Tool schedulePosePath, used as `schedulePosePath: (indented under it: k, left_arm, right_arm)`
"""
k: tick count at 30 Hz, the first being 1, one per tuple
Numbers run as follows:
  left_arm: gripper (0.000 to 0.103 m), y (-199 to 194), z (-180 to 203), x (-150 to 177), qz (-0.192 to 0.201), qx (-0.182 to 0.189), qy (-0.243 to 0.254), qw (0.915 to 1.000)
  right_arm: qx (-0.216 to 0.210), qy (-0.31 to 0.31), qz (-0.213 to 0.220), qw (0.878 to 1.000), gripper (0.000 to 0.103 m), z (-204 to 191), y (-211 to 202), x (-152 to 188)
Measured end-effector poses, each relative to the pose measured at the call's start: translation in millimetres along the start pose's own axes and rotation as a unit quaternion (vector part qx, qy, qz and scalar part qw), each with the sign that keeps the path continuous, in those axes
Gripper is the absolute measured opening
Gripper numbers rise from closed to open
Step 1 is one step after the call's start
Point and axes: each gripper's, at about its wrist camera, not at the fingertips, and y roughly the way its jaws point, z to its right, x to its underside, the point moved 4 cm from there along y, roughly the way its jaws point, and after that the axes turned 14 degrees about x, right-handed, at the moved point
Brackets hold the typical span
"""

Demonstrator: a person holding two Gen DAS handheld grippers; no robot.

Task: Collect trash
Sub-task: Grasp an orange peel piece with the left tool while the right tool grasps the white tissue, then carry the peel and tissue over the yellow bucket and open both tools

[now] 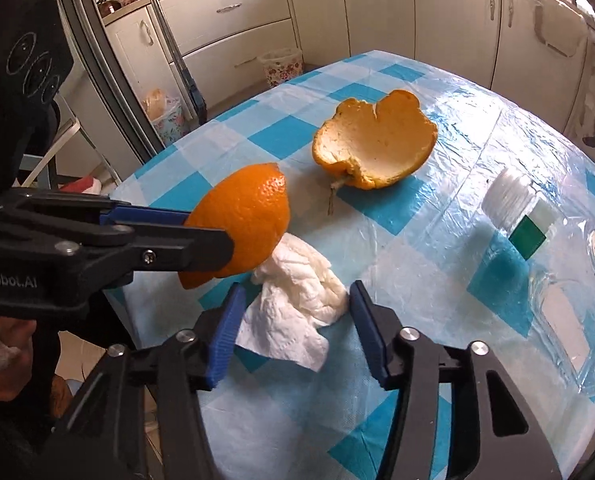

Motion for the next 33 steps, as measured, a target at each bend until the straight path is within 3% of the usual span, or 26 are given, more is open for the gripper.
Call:
schedulePosePath:
  k: [1,2,18,23,28,33]
  left_arm:
    - [0.037,-0.7,0.2,-0.1,0.002,-0.007,0.005,1.0]
    - [0.037,-2.1,0.3,-0.2,0.003,-0.012,0.009,0.9999]
    - [0.037,5.2,17.5,1.7,0.004,-0.048,0.063,0.9968]
    - [0.033,0.8,43.2,1.9,0.013,-0.003,0.091,0.9957]
    - [0.033,1.0,87.5,5.5,0.016,0.058,0.12,0.991]
    - [0.03,17.1,130.7,12.1,-0.005,0.088,0.136,0.9867]
  right_arm:
    - [-0.003,0.002,-0.003,1.0,0.033,1.6,0.0,0.2]
    - [-0.004,0.004,-0.005,1.0,0.031,3.7,-0.3,0.7]
    - [0.015,0.02,-0.008,1.0,0.028,35.6,-20.4,21.7]
    - [0.028,0.059,0.02,0.998,0.026,69.9,-51.2,26.6]
    - [0.06,0.162,0.066,0.983,0.026,147.4,-98.3,37.9]
    - [0.111,0.273,0.092,0.951,0.026,234.5,-145.0,69.7]
